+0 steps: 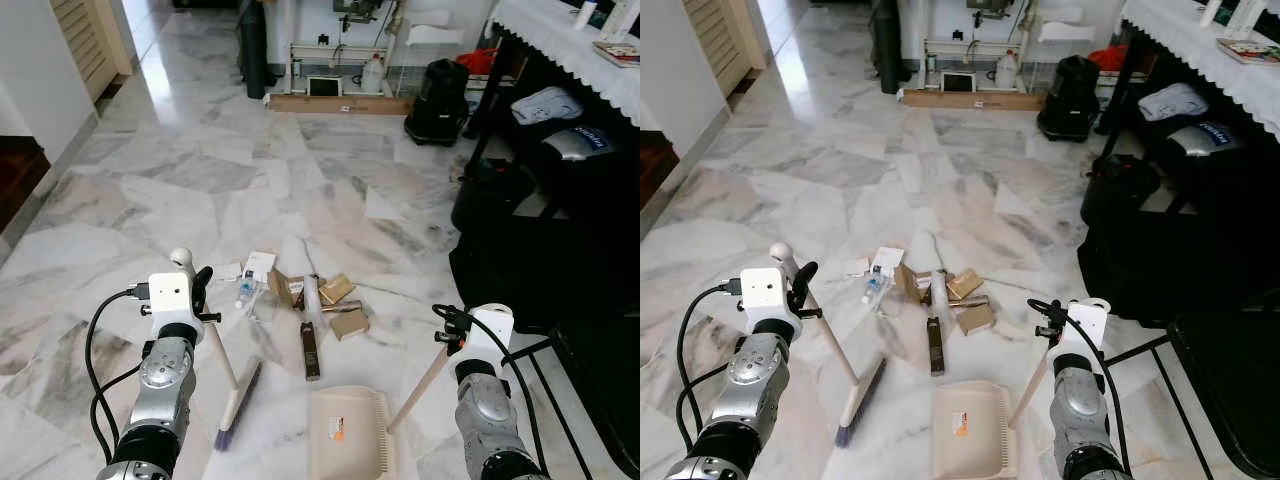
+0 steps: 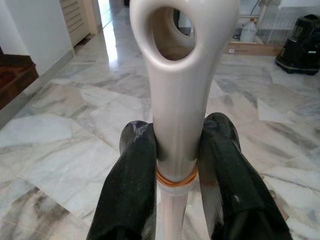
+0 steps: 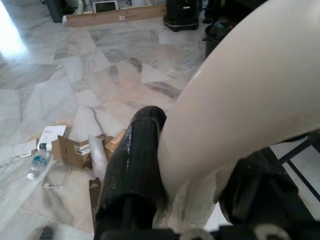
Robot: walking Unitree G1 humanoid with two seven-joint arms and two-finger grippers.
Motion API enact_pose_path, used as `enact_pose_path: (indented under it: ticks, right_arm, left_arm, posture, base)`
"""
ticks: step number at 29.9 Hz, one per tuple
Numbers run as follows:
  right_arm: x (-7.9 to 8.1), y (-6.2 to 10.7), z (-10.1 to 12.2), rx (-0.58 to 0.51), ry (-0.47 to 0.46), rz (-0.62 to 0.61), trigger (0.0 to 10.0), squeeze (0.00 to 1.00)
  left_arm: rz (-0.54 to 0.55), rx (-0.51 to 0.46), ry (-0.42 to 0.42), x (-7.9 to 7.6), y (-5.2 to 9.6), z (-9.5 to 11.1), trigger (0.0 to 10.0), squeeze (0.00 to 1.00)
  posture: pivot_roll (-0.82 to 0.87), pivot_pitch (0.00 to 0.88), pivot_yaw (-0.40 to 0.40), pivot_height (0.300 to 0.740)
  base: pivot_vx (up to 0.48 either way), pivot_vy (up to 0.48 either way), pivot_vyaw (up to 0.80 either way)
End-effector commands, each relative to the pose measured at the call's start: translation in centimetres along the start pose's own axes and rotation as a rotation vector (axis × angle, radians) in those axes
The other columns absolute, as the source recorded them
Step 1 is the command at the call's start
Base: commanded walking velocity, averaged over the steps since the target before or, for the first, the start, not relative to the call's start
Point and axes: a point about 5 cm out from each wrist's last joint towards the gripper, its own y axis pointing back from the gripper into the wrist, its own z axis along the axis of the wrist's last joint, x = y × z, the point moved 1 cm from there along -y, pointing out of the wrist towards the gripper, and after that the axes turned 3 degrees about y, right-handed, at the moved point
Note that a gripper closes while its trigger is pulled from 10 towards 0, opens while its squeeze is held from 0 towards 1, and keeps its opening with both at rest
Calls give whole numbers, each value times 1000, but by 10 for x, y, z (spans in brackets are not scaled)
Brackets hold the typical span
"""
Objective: Sweep floor
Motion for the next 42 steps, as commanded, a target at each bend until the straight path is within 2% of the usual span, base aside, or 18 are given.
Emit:
enact_pose_path:
  ticks: [1, 11, 31, 42]
  right_arm:
    - [-3, -2, 4, -16, 5, -4, 10000, 0]
    - [1, -2, 3, -6, 39, 21, 10000, 0]
    - [2, -1, 1, 3, 45, 35, 10000, 0]
    - [2, 0, 0, 5, 39, 36, 10000, 0]
  left_arm:
    - [0, -12, -22, 0, -3, 3, 10000, 0]
    - [8, -14, -28, 1, -2, 3, 10000, 0]
    - [22, -14, -24, 1, 0, 1, 10000, 0]
    - [33, -16, -15, 3, 0, 2, 10000, 0]
  posture:
    - [-33, 58, -56, 740]
    - [-28, 42, -60, 740]
    - [-32, 39, -68, 740]
    - [-32, 39, -68, 740]
  base:
    - [0, 0, 0]
    - [0, 0, 0]
    - [0, -318, 0]
    - [0, 0, 0]
